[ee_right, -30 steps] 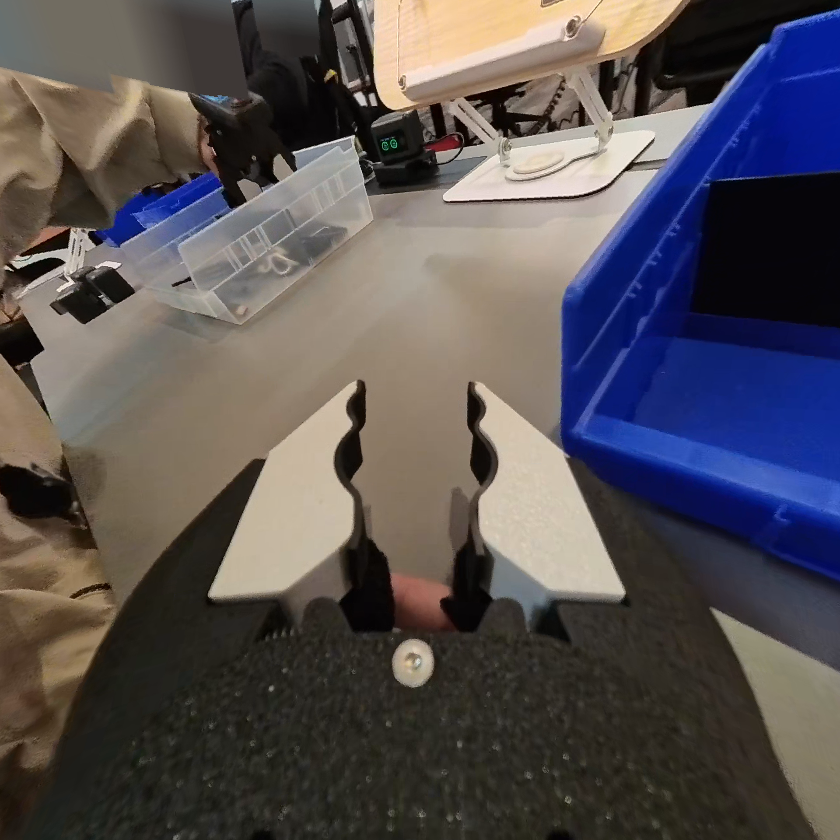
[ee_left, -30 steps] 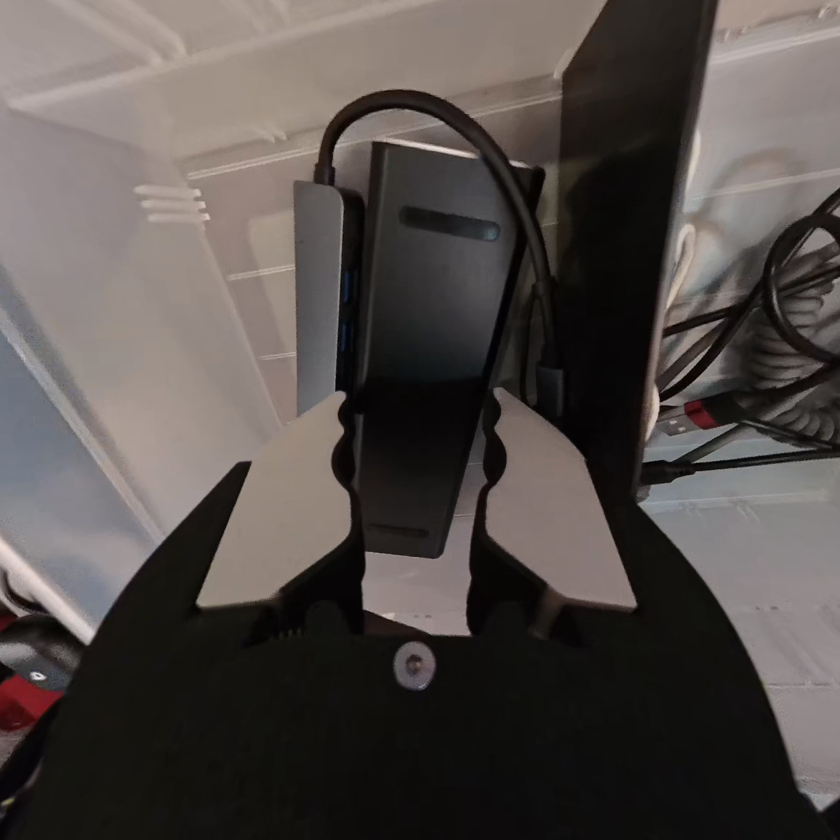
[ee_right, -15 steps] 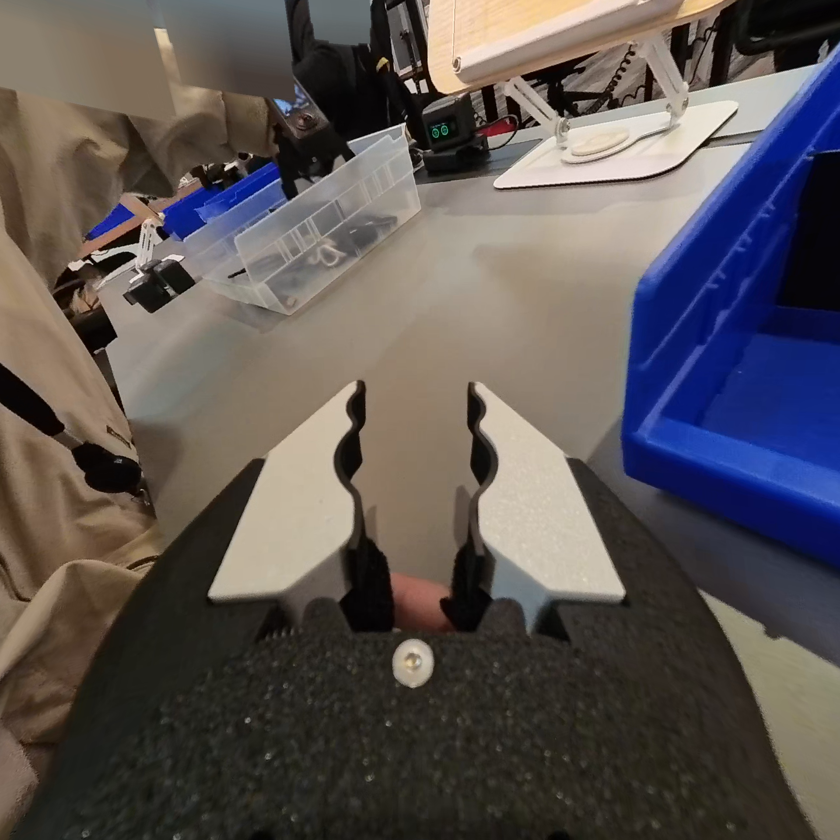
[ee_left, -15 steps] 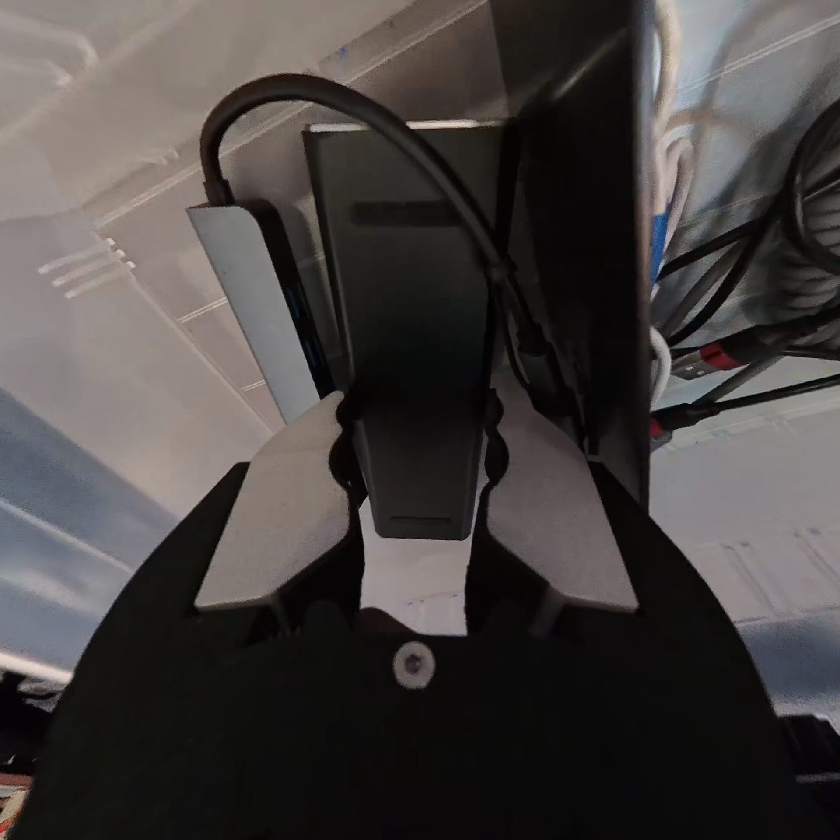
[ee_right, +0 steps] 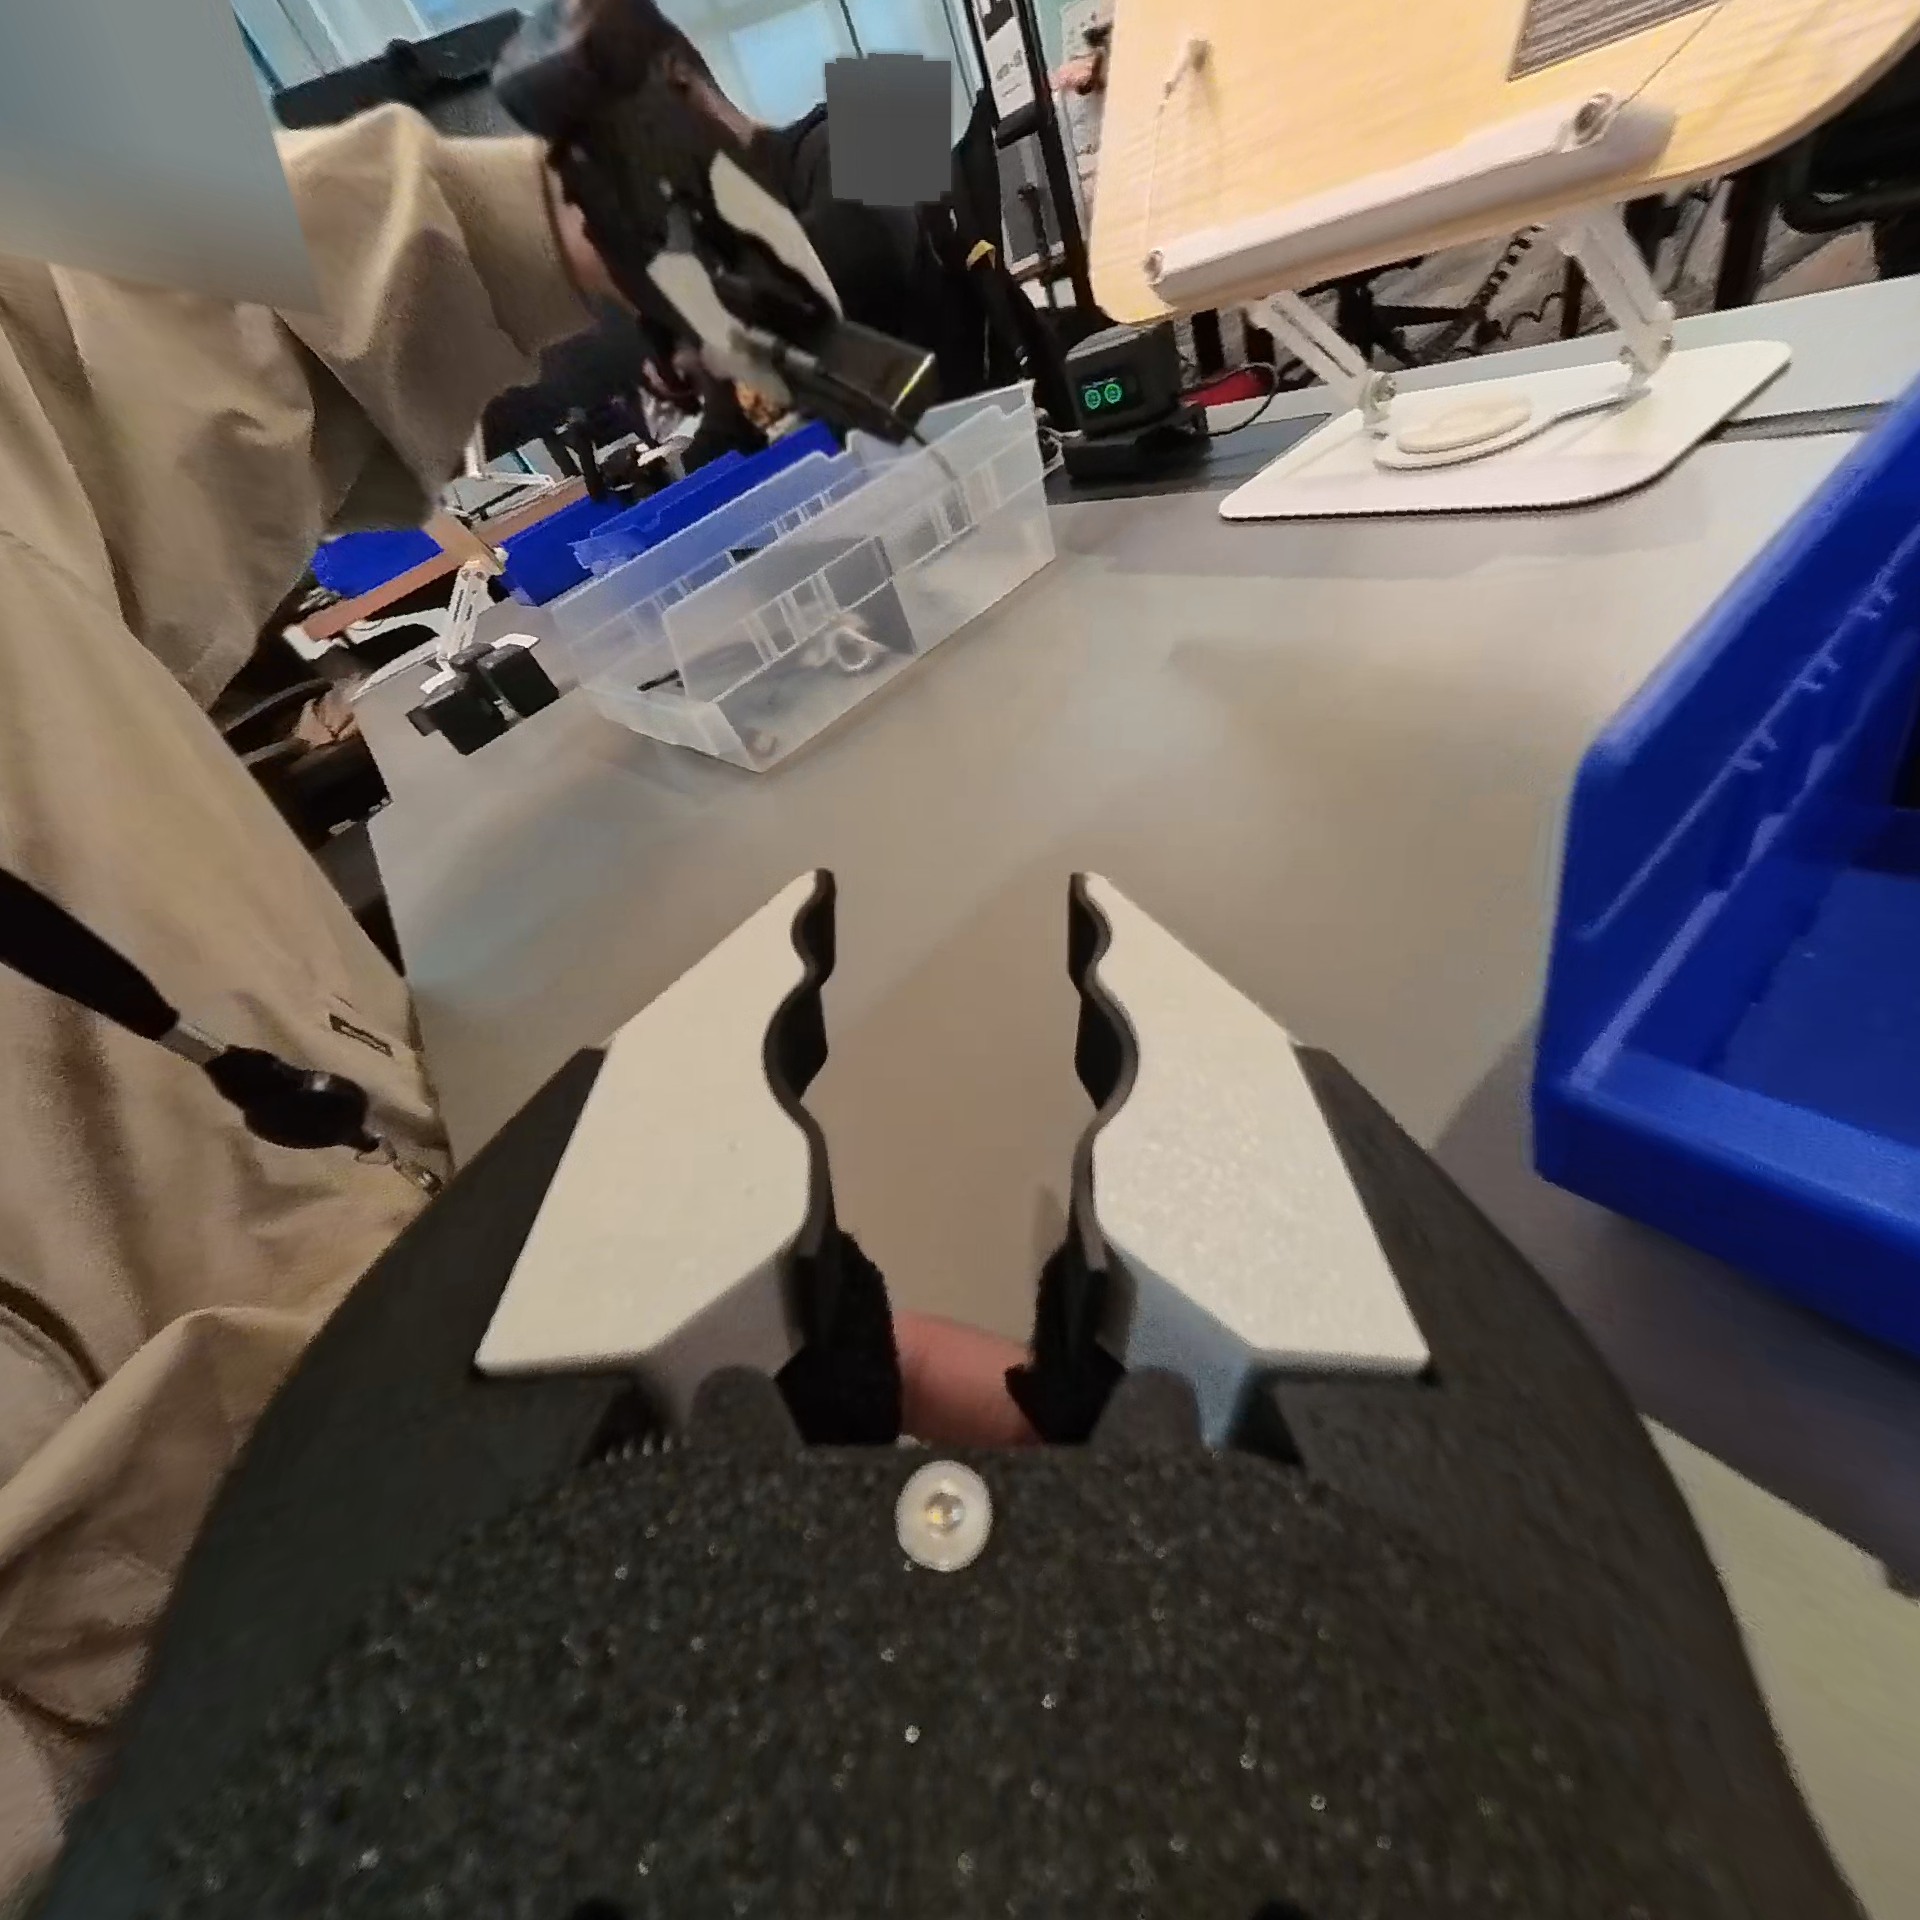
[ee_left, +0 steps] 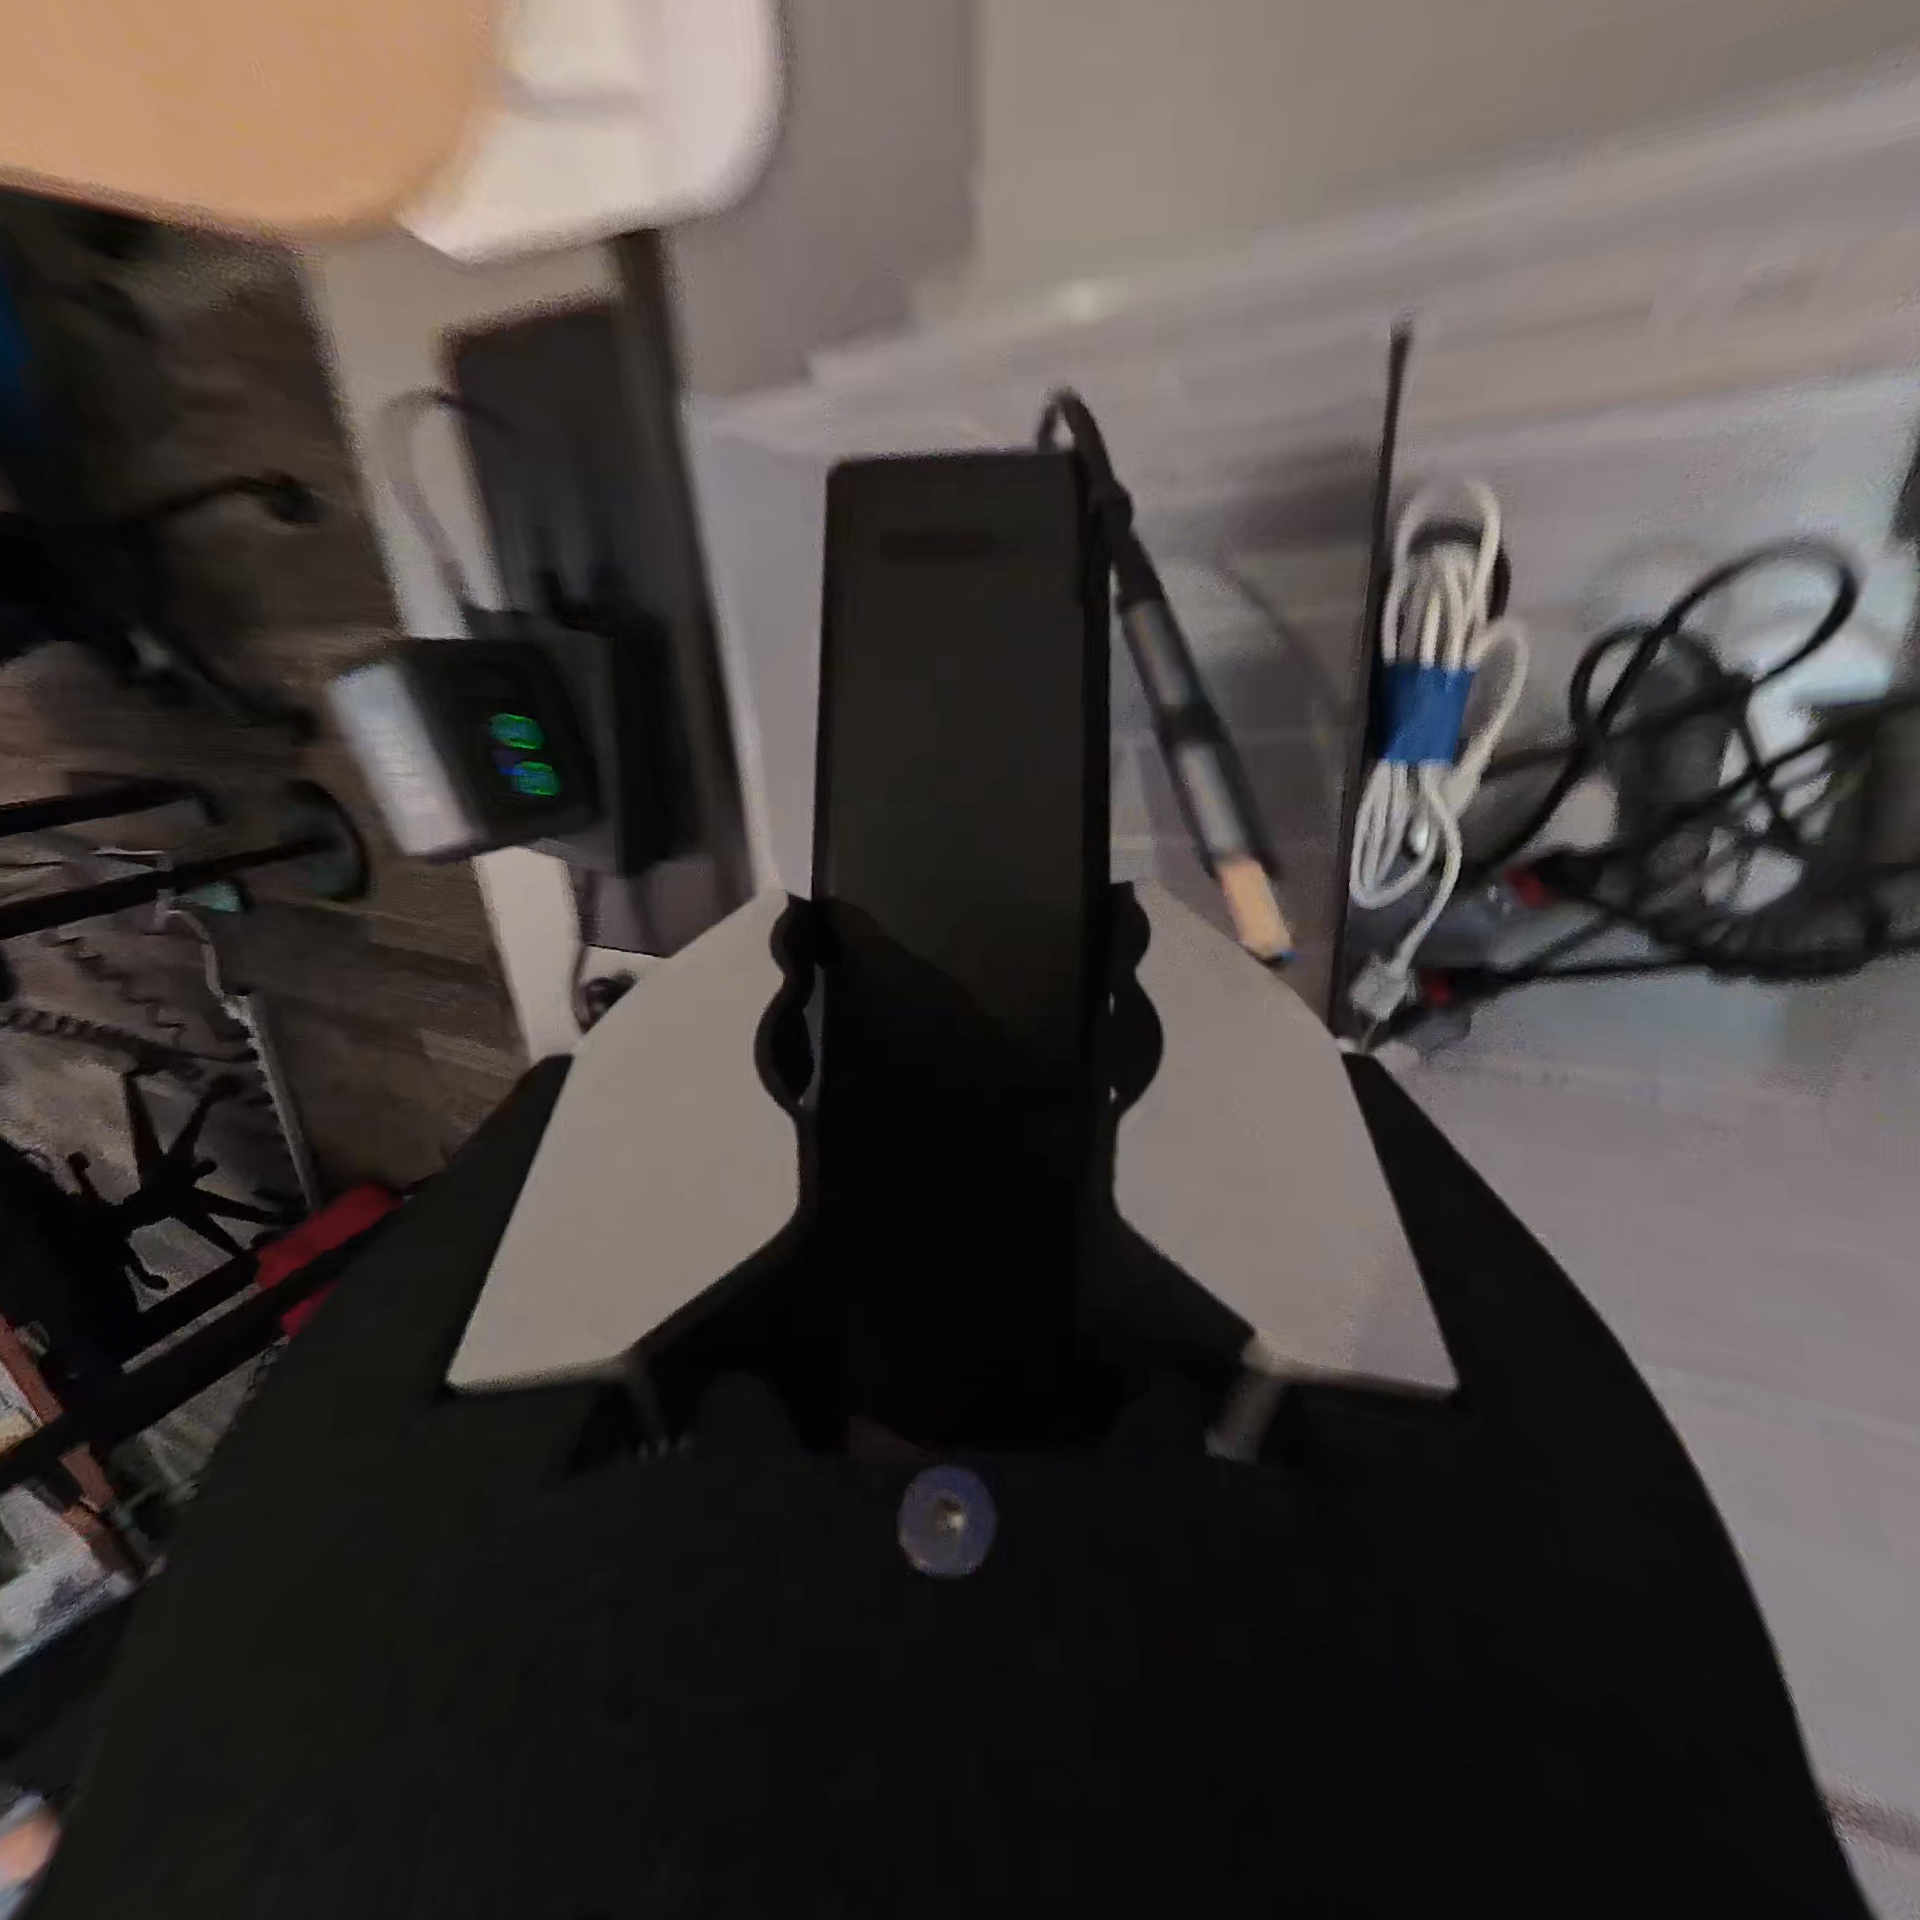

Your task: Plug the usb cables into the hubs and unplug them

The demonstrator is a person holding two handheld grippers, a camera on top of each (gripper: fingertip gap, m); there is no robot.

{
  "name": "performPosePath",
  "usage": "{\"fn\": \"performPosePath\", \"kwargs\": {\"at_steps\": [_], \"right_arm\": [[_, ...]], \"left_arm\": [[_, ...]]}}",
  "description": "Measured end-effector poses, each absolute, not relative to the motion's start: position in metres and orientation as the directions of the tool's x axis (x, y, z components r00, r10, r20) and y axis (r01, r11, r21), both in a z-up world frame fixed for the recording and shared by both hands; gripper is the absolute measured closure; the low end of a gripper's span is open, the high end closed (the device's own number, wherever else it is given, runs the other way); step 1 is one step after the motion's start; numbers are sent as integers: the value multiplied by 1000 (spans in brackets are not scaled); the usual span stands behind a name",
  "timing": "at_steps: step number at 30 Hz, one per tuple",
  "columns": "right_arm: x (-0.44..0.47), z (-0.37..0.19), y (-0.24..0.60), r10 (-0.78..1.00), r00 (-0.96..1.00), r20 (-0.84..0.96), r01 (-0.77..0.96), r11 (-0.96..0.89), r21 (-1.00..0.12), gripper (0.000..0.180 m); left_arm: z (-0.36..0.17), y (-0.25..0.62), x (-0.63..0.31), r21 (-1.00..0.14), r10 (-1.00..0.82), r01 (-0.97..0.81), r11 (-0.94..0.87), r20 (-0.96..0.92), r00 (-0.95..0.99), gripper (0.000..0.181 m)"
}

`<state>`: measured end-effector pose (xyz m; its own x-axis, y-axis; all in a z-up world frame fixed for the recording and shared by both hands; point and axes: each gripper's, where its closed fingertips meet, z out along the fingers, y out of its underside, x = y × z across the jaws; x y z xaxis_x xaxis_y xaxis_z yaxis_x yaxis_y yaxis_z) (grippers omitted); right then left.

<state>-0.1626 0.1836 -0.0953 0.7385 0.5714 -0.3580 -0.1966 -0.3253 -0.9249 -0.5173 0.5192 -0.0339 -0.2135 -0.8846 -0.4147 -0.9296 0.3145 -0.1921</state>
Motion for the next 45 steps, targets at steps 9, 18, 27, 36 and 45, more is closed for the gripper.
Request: {"fn": "performPosePath", "kwargs": {"at_steps": [9, 18, 27, 36, 45], "right_arm": [[-205, -88, 179, 661, 718, -220, -33, -283, -959, 135], [-249, -16, 227, 706, 668, -236, -81, -247, -966, 125], [-277, 15, 280, 778, 532, -333, -228, -248, -942, 121], [-265, -15, 273, 557, 549, 623, 584, 276, -763, 153], [-257, -36, 276, 104, 164, 981, 891, 410, -193, 153]], "left_arm": [[27, 473, -500, 11, -586, -883, 469, -744, -321, 126], [49, 373, -400, 59, -231, -751, 658, -933, -275, 126], [12, 285, -311, -25, -111, -633, 774, -989, -97, 126], [-15, 262, -294, -282, -247, -571, 771, -959, 140, 154], [-77, 247, -310, -941, -883, -120, -317, 246, 401, 133]]}}
